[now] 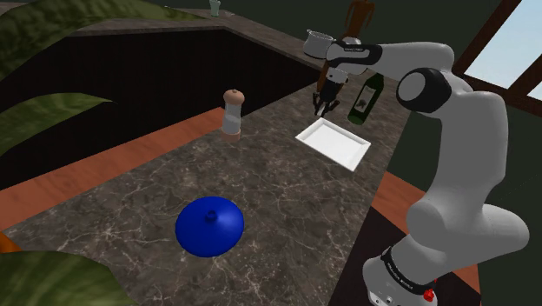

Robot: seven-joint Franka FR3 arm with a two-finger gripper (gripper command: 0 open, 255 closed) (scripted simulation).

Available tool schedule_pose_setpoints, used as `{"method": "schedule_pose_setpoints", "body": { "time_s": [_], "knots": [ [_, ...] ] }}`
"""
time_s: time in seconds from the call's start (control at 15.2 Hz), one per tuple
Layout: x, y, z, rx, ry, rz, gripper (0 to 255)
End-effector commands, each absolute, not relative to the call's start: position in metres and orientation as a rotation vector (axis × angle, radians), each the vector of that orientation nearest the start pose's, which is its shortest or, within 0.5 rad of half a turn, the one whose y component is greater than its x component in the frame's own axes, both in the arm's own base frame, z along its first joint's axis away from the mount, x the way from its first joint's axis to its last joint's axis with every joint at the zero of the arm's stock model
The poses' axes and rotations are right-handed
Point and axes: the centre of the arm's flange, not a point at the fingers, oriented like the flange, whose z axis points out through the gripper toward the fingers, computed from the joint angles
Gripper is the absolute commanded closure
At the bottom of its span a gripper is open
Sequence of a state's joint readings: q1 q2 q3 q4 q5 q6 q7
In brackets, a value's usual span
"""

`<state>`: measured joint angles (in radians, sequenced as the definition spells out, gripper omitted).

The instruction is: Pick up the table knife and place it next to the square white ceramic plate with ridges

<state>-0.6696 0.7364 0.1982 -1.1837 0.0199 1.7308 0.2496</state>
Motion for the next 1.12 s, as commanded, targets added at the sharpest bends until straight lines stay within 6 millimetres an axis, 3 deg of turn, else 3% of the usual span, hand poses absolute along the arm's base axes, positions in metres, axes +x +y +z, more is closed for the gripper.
{"method": "schedule_pose_setpoints", "body": {
  "time_s": [0.0,0.07,0.4,0.66,1.06],
  "knots": [
    [0.631,-0.364,0.344,-2.746,1.107,0.230,255],
    [0.631,-0.364,0.344,-2.746,1.107,0.230,0],
    [0.631,-0.364,0.344,-2.746,1.107,0.230,0],
    [0.635,-0.375,0.393,-2.746,1.107,0.230,0],
    [0.635,-0.375,0.393,-2.746,1.107,0.230,0]
  ]
}}
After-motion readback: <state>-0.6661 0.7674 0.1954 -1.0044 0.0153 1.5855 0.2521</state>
